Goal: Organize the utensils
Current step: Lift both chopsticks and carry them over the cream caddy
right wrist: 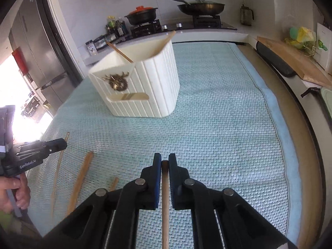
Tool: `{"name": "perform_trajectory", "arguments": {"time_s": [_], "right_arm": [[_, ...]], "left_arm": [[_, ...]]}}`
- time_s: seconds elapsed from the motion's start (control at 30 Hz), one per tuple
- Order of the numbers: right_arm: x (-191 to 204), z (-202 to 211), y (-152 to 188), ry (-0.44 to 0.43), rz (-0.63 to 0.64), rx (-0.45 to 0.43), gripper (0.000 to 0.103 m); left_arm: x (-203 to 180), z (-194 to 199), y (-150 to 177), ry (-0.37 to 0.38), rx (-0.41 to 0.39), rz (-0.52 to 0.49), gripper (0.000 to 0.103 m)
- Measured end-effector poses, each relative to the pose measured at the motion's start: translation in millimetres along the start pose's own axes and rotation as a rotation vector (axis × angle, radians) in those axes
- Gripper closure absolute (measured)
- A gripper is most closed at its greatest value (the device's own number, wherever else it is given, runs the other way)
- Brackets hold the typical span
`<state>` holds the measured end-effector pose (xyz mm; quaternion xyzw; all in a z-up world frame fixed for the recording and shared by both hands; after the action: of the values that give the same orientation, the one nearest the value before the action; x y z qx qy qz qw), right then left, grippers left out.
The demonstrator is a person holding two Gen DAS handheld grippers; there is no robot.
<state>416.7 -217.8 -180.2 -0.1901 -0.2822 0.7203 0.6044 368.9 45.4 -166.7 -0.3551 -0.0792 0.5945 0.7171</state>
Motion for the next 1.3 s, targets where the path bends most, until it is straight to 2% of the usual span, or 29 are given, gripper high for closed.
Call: {"name": "perform_trajectory", "arguments": {"time_s": [0.27,0.53,0.73,1.07,1.3], "right_arm": [[21.3,92.0,-10.6,-0.067,0.031,-0.195,0.096],[45.8,154.6,-21.9,-0.077,0.076,-0.354,0.096],[61.1,171.6,-35.7,-0.047,0.124,-0.439,0.096],[67.6,185.3,-57.0,-0.038,0.151,-0.483,0.096],[69.5,195.1,-82.0,-0.029,0.169,-0.510,0.096]], "left_arm": [[-23.6,72.2,-21.7,0.040,-0.165,-0.048,0.098],[-36.2,111.3,-31.2,0.083,-0.261,-0.048,0.099],[-40.5,119.6,-39.1,0.099,-0.288,-0.053,0.099],[-43.7,132.6,-61.4,0.118,-0.320,-0.054,0.099],[-48.8,143.7,-90.5,0.115,-0.348,-0.076,0.099]]}}
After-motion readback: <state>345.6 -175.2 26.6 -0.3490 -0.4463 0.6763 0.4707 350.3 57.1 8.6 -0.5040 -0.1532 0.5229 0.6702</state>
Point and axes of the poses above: each gripper's, at about its wrist camera, not at the fingertips, and z roughly against the way its jaws point, x to its left, y to its underside, the point moved 5 cm from there along -z, roughly the way its jaws point, and after that the axes turned 10 degrees about y, right-handed, at the moved point
